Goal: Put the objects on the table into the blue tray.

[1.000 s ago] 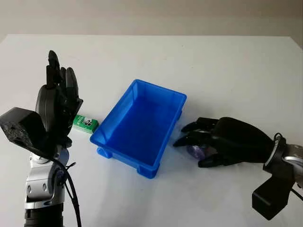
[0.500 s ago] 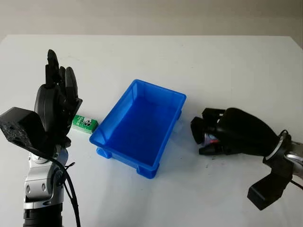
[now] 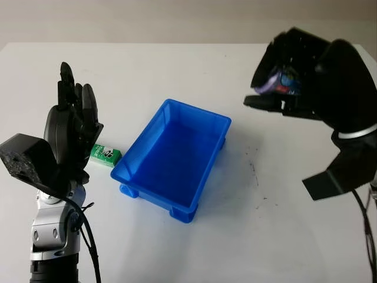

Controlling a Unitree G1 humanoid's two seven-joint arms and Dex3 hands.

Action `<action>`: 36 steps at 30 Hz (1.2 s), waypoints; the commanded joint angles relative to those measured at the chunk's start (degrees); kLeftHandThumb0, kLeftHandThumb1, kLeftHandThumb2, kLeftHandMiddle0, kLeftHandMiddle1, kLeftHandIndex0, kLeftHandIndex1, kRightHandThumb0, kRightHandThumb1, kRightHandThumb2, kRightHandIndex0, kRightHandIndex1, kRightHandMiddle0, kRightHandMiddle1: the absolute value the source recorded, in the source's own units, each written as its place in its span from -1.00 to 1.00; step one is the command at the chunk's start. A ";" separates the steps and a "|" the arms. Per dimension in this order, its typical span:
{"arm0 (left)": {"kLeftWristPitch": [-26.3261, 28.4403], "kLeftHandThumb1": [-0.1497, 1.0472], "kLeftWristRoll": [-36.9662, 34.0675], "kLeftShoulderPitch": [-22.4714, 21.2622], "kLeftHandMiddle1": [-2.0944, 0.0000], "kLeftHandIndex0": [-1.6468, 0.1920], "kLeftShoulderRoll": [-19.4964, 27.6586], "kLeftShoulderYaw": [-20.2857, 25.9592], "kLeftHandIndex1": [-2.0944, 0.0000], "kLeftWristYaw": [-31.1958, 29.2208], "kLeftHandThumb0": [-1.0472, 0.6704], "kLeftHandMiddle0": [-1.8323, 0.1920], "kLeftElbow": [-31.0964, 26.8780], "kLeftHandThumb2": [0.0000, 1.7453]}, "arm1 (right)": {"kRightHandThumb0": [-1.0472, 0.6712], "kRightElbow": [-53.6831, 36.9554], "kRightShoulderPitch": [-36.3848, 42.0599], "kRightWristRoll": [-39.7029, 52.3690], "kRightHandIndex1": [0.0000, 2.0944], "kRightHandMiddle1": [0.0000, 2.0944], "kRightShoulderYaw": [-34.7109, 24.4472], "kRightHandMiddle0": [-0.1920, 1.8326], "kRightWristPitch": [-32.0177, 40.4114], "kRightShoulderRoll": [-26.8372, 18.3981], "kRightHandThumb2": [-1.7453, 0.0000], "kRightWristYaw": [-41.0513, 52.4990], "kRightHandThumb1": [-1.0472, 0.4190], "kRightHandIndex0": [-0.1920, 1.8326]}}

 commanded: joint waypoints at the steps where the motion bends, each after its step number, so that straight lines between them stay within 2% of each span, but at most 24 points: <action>1: 0.07 1.00 0.53 0.25 0.99 1.00 -0.36 -0.30 1.00 0.55 -0.64 1.00 -0.70 -0.26 | -0.22 -0.15 -1.99 1.60 1.00 1.00 2.10 0.23 0.12 4.27 0.94 0.27 -0.98 0.42; 7: -0.02 1.00 1.99 0.96 0.98 1.00 -1.26 -1.19 1.00 1.82 -0.63 1.00 -1.43 -0.25 | -0.22 9.57 -5.00 3.29 1.00 1.00 10.12 0.24 -5.74 13.08 0.90 3.96 -1.00 0.40; 13: -0.09 1.00 2.95 1.83 0.96 1.00 -2.31 -1.79 1.00 2.89 -0.63 0.99 -2.29 -0.25 | -0.27 19.47 -6.84 2.78 1.00 1.00 15.34 -0.02 -10.04 16.59 0.93 8.90 -0.99 0.19; 15: 0.03 1.00 3.07 2.02 0.96 1.00 -2.54 -1.92 1.00 3.04 -0.63 0.99 -2.61 -0.25 | -0.32 20.24 -7.05 4.01 1.00 1.00 16.27 -0.19 -8.73 16.23 0.94 12.99 -0.97 -0.03; 16: 0.01 1.00 3.05 2.14 0.96 1.00 -2.60 -1.91 1.00 3.05 -0.63 1.00 -2.73 -0.25 | -0.37 20.10 -7.20 4.62 1.00 1.00 16.77 -0.39 -7.80 15.32 0.94 16.18 -0.96 -0.29; 17: 0.01 1.00 2.91 2.26 0.96 1.00 -2.61 -1.81 1.00 2.96 -0.63 1.00 -2.80 -0.25 | -0.47 19.49 -7.45 5.18 0.69 0.71 17.36 -0.75 -6.38 14.00 0.92 20.21 -0.97 -0.71; 18: 0.05 1.00 2.85 2.32 0.96 1.00 -2.65 -1.80 1.00 2.94 -0.64 1.00 -2.81 -0.26 | -0.53 18.91 -7.71 5.44 0.30 0.31 17.82 -0.87 -5.27 12.59 0.92 23.88 -0.99 -0.85; 20: 0.20 1.00 2.84 2.36 0.97 1.00 -2.77 -1.76 1.00 3.03 -0.64 1.00 -2.76 -0.26 | -0.68 16.34 -7.86 4.81 -0.66 -0.59 18.31 -0.97 -1.74 10.19 0.88 29.72 -1.00 -0.97; 21: 0.22 1.00 2.79 2.33 0.97 1.00 -2.85 -1.72 1.00 3.07 -0.63 1.00 -2.66 -0.26 | -0.72 14.95 -7.72 4.70 -0.82 -0.79 18.25 -0.99 -0.05 9.47 0.88 31.68 -1.00 -0.98; 23: 0.19 1.00 2.76 2.16 0.98 1.00 -2.84 -1.75 1.00 2.98 -0.62 1.00 -2.38 -0.26 | -0.77 12.65 -7.12 4.95 -0.96 -0.96 17.62 -1.00 2.17 8.58 0.87 33.59 -1.00 -1.00; 25: 0.05 1.00 2.82 1.81 0.99 1.00 -2.82 -1.75 1.00 3.02 -0.62 1.00 -1.87 -0.25 | -0.79 10.71 -6.36 3.98 -0.99 -0.99 16.47 -1.00 3.29 8.21 0.82 32.16 -1.00 -1.00; 29: -0.17 1.00 2.78 1.39 0.98 1.00 -2.56 -1.57 1.00 2.86 -0.62 1.00 -1.46 -0.25 | -0.81 10.12 -4.10 5.61 -1.00 -1.00 11.96 -1.00 1.59 9.88 0.59 23.88 -1.00 -1.00; 32: 0.01 1.00 2.91 1.41 0.97 1.00 -1.47 -1.16 1.00 2.22 -0.64 0.99 -1.82 -0.26 | -0.77 10.44 -2.23 11.33 -1.00 -1.00 7.62 -1.00 1.25 11.11 0.49 20.32 -1.00 -1.00; 36: -0.85 1.00 4.39 1.51 0.95 0.98 1.68 -0.15 0.99 0.96 -0.63 0.98 -1.59 -0.26 | -0.79 8.31 1.91 19.47 -1.00 -1.00 1.46 -1.00 5.24 12.63 0.45 18.00 -1.00 -1.00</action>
